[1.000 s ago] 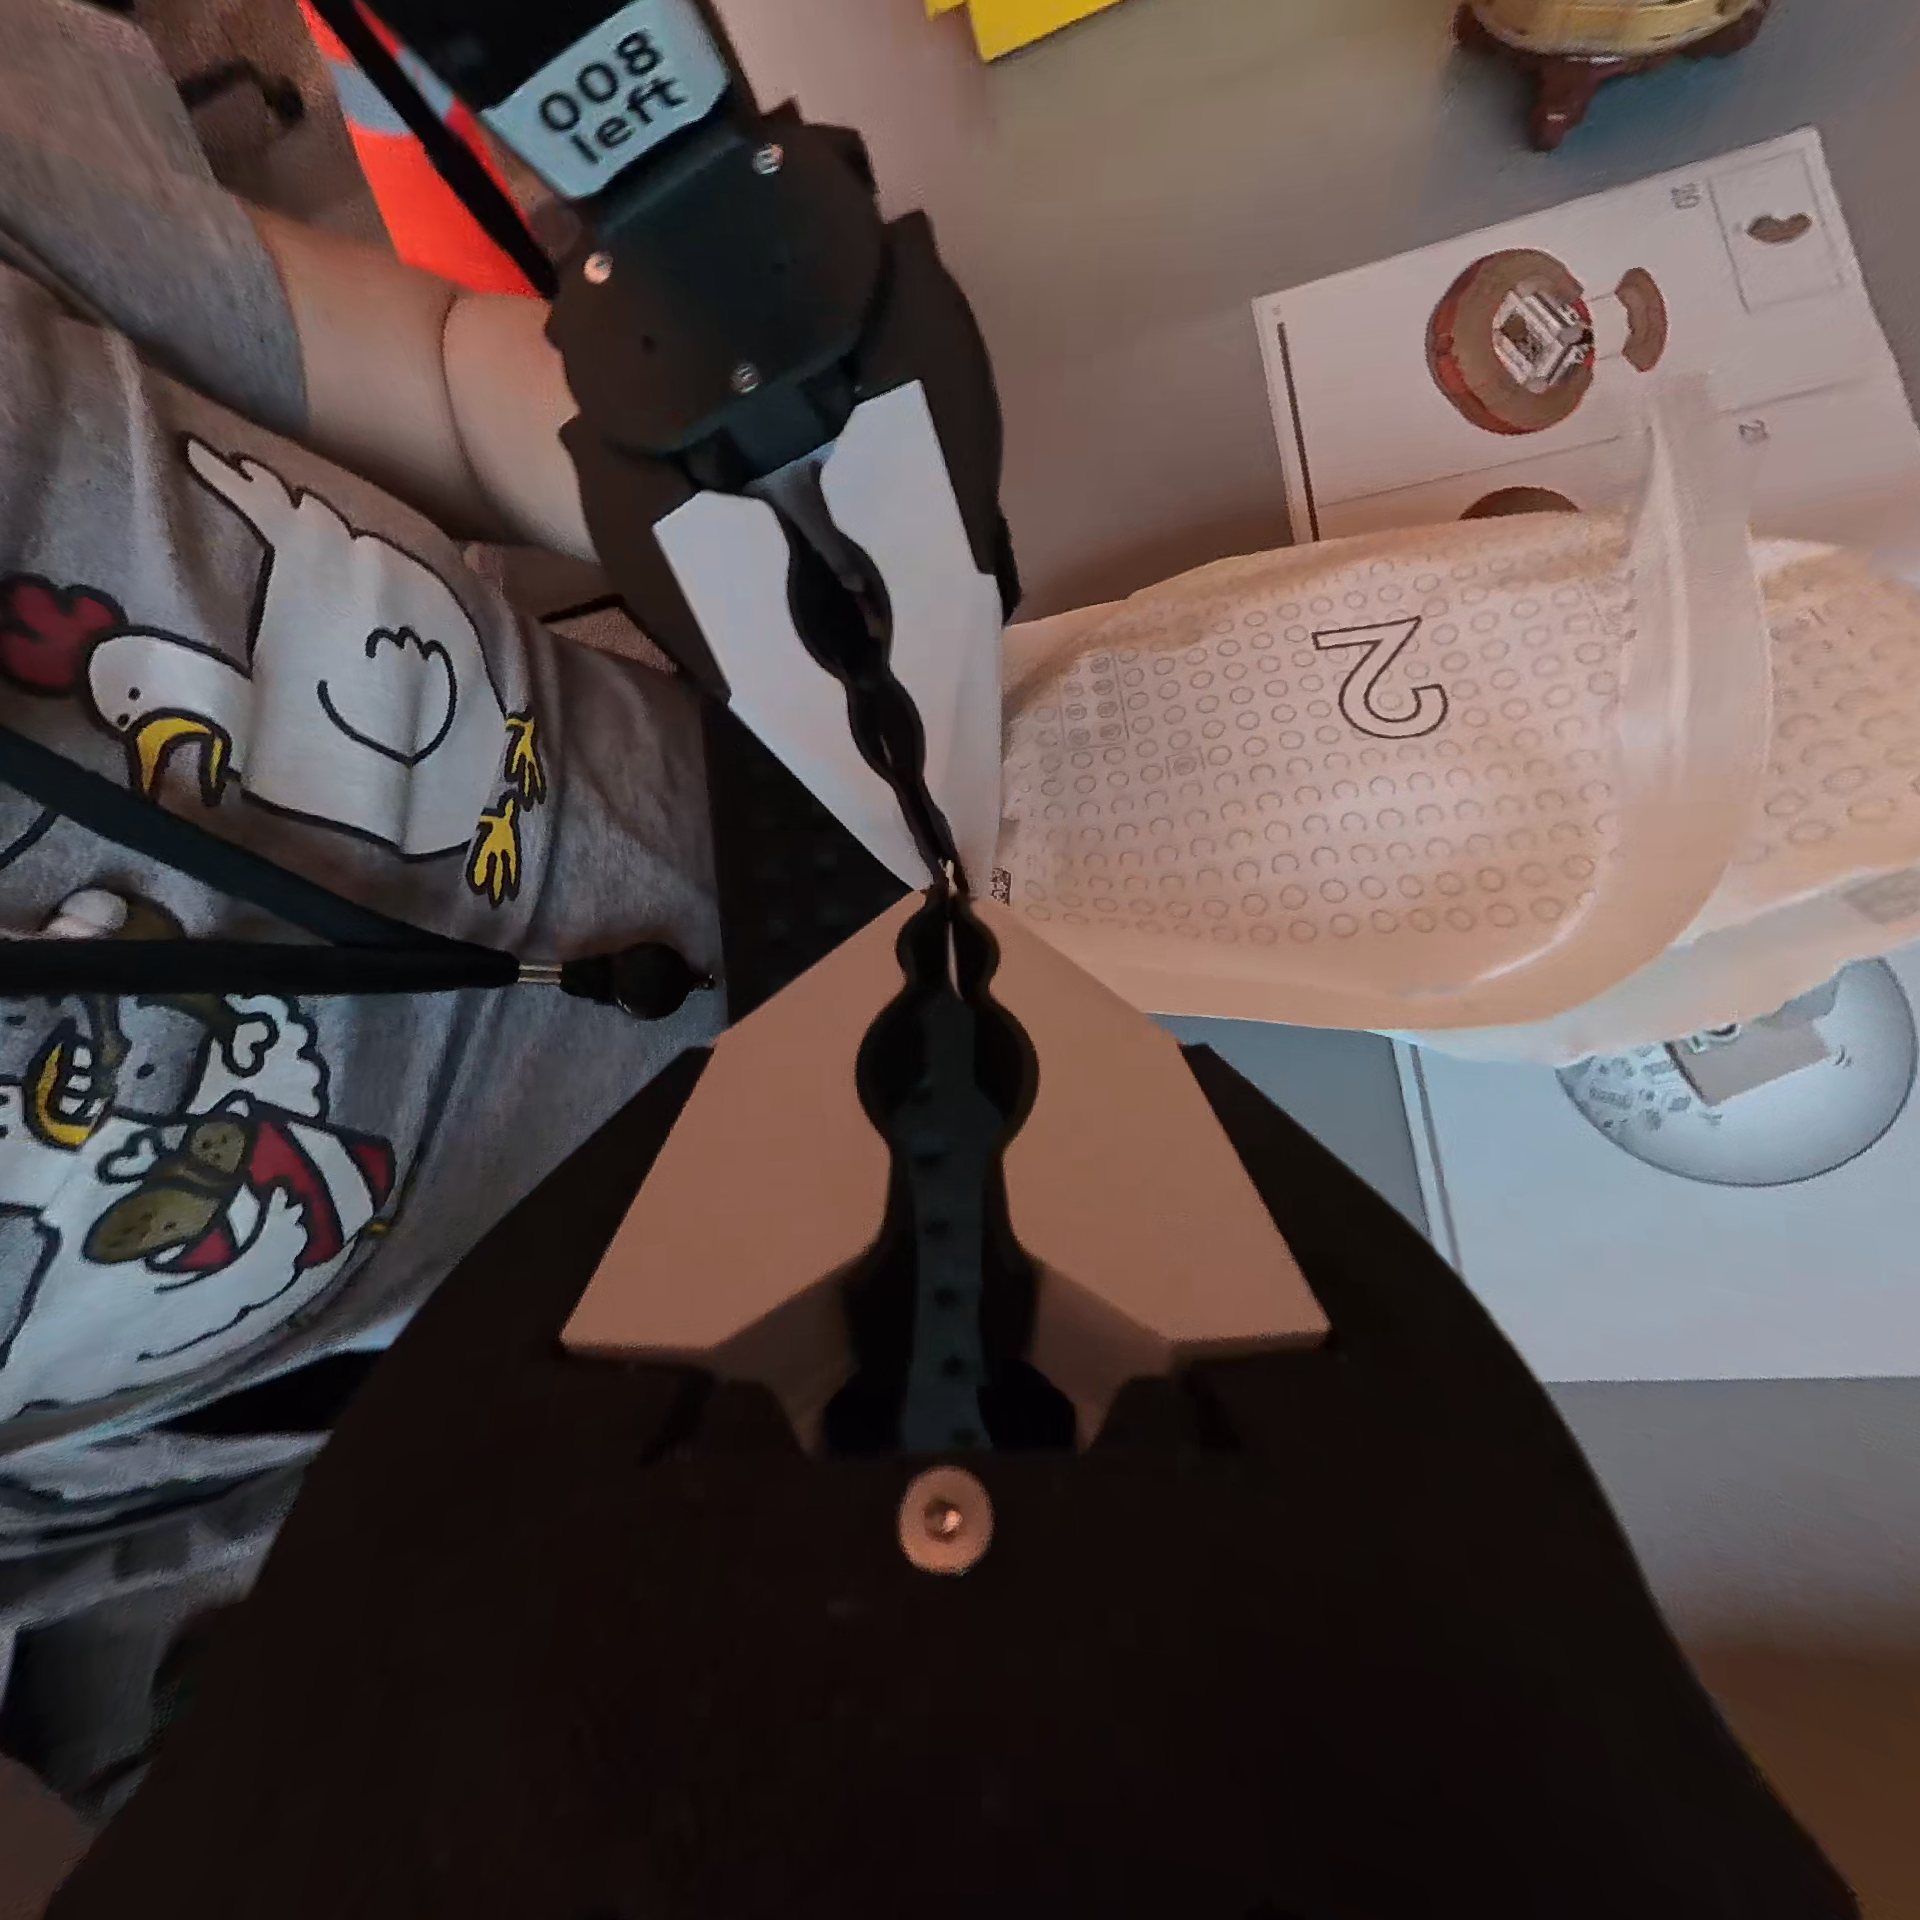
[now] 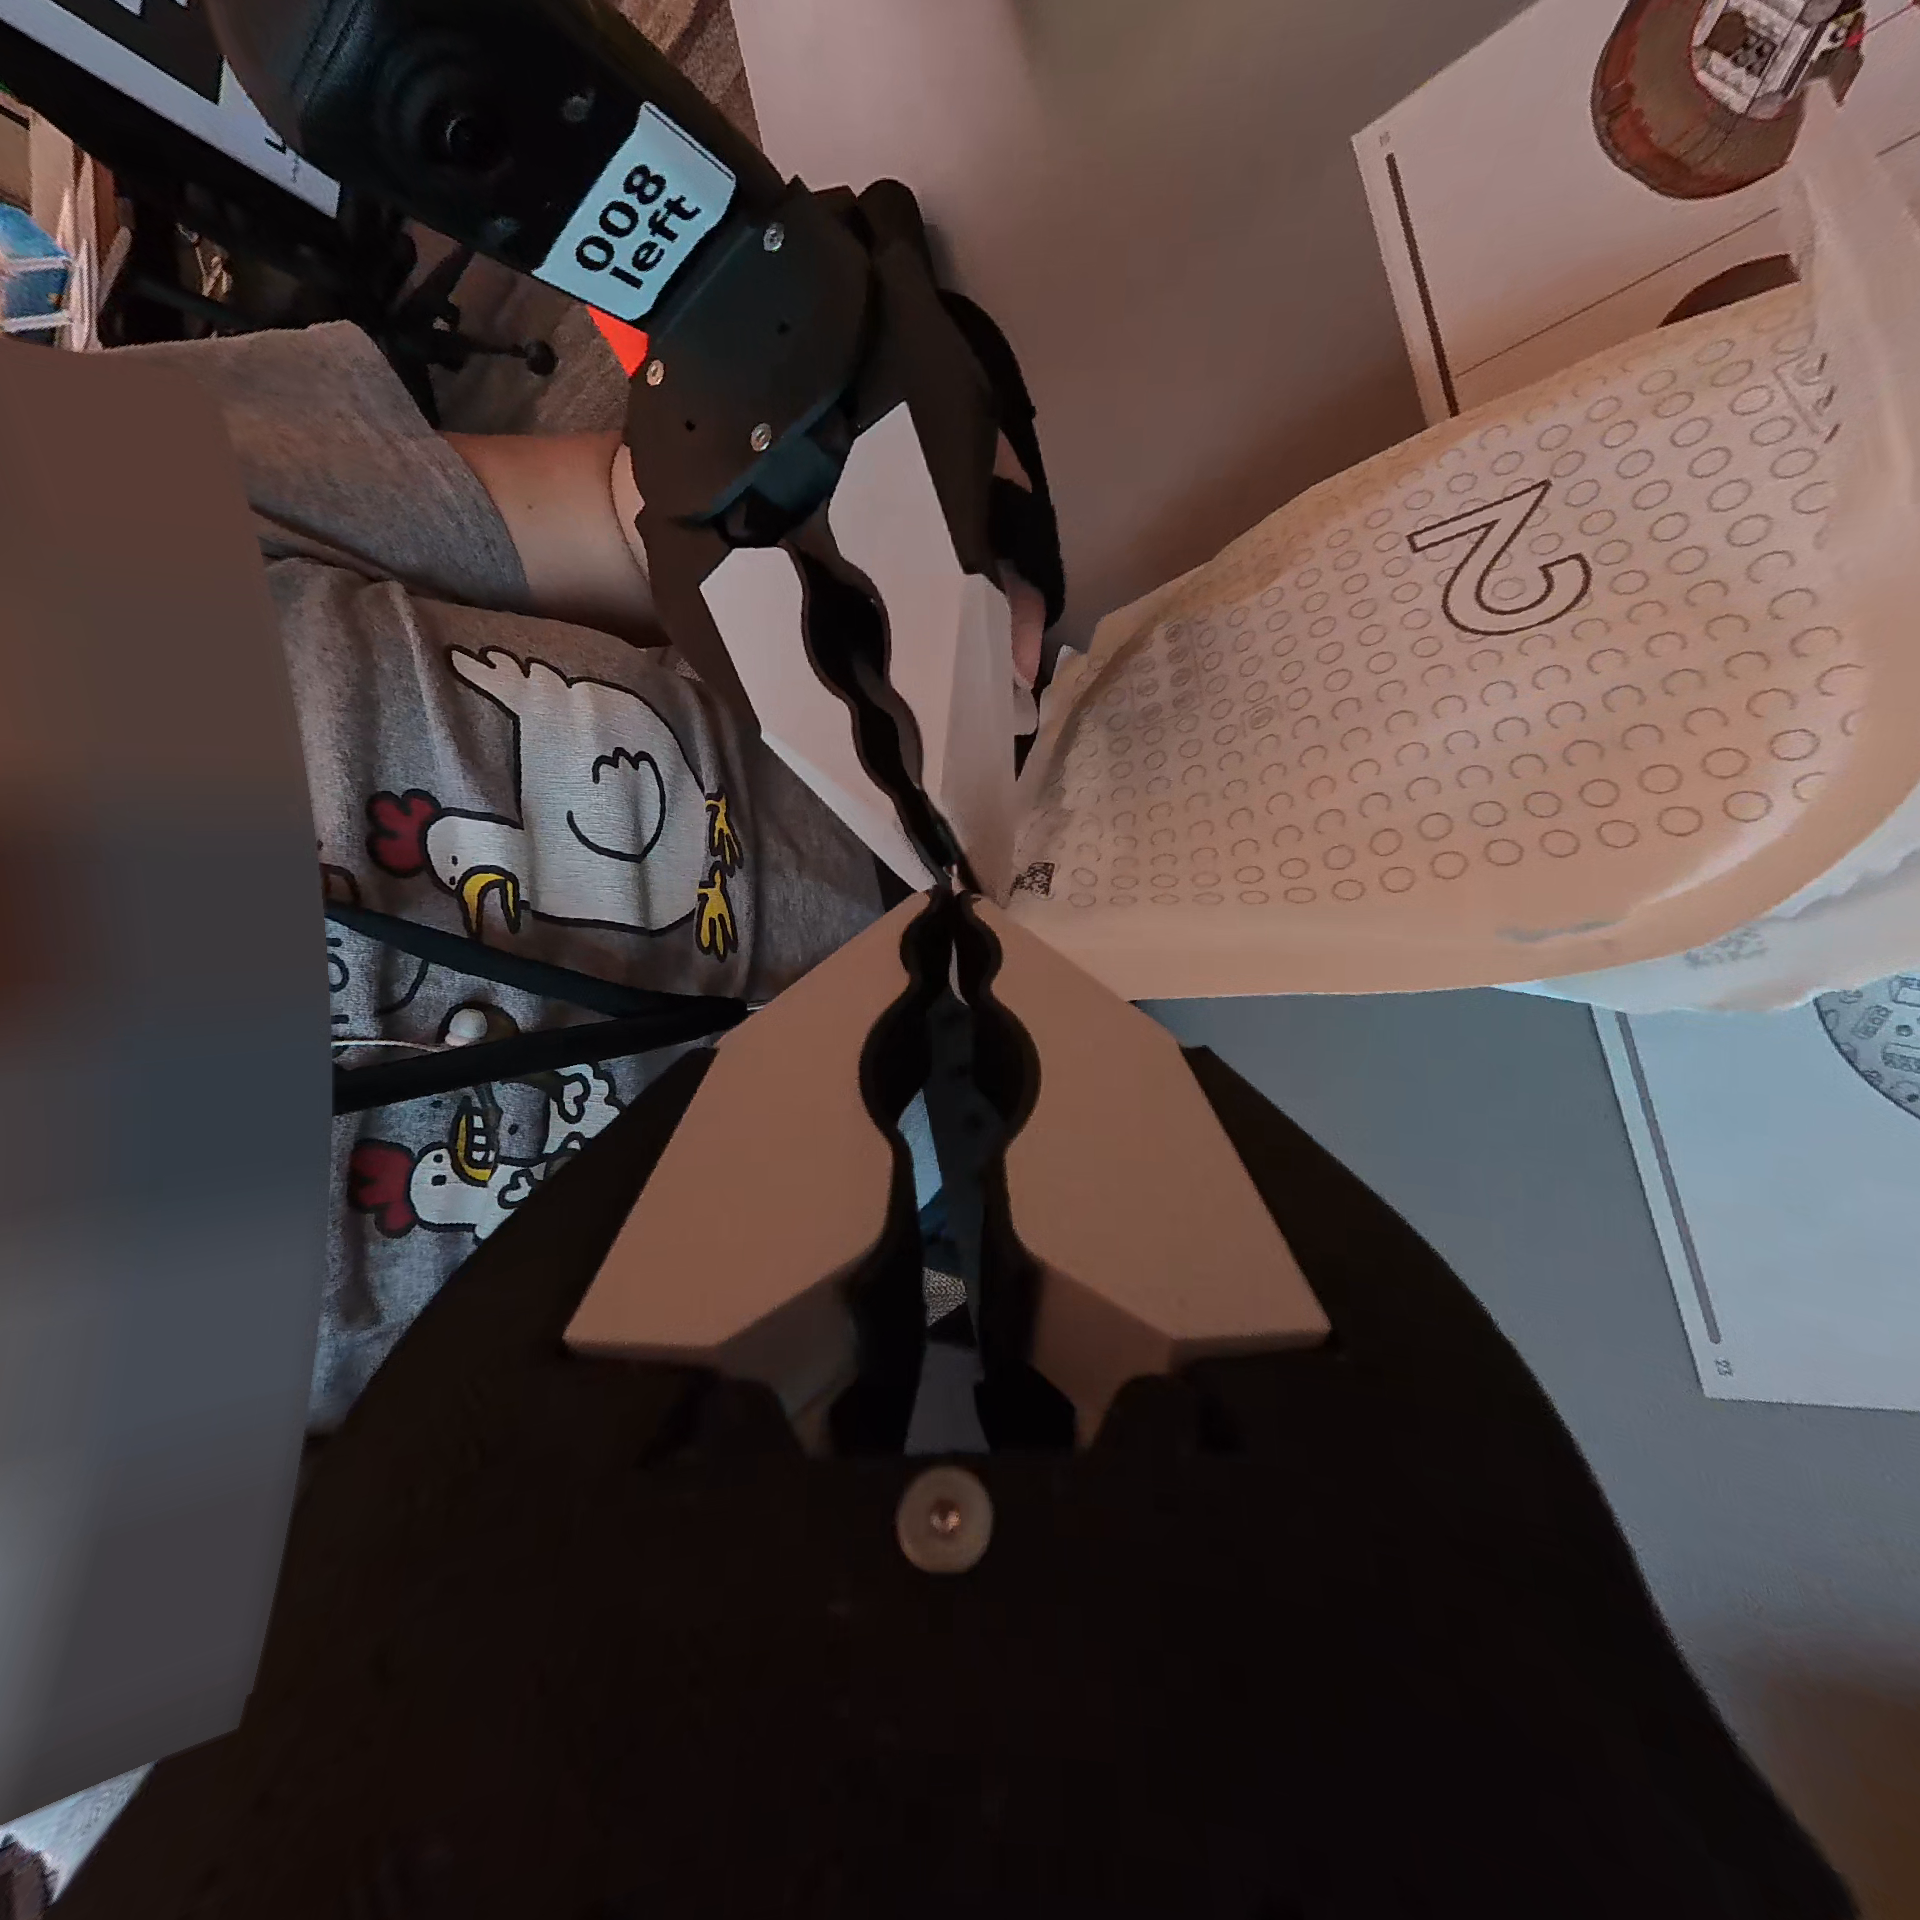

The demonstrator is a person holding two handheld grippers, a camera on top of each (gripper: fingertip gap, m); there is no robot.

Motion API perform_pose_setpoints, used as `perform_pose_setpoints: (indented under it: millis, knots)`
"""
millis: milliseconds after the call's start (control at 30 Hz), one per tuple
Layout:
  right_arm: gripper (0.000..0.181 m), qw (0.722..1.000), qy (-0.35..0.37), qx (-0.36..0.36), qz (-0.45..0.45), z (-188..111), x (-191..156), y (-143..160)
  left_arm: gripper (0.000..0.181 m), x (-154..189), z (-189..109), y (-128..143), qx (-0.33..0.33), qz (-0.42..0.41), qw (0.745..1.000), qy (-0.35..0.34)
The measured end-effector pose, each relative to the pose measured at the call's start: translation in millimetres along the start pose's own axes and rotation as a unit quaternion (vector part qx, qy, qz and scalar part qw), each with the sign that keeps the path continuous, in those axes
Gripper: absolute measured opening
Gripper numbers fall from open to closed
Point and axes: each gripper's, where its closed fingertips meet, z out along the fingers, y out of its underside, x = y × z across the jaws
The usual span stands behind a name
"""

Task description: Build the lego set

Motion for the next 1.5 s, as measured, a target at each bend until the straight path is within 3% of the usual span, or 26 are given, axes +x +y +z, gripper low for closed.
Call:
perform_pose_setpoints:
  millis: [700,800,967,1033,1300,1500]
  knots:
    - [0.0,0.997,0.053,-0.011,-0.061,6.5,-1.0,7.3,0.0,5.0,0.0,4.3,-0.022,0.046,0.999,-0.011]
    - [0.0,0.996,0.06,-0.008,-0.061,5.6,1.1,10.7,0.011,0.4,0.2,11.6,-0.044,0.063,0.997,-0.032]
    - [0.0,0.996,0.073,0.002,-0.058,3.9,6.5,18.9,0.014,0.0,7.6,18.6,-0.071,0.077,0.994,-0.035]
    - [0.0,0.994,0.084,-0.003,-0.065,3.9,9.0,24.4,0.0,6.2,11.6,23.9,-0.09,0.084,0.992,-0.016]
    - [0.005,0.975,0.157,-0.094,-0.124,14.9,13.6,40.3,0.0,8.9,21.6,37.0,-0.14,0.116,0.983,-0.021]
    - [0.0,0.972,0.17,-0.099,-0.126,15.3,16.4,36.3,0.0,8.8,19.9,35.2,-0.129,0.112,0.985,-0.023]
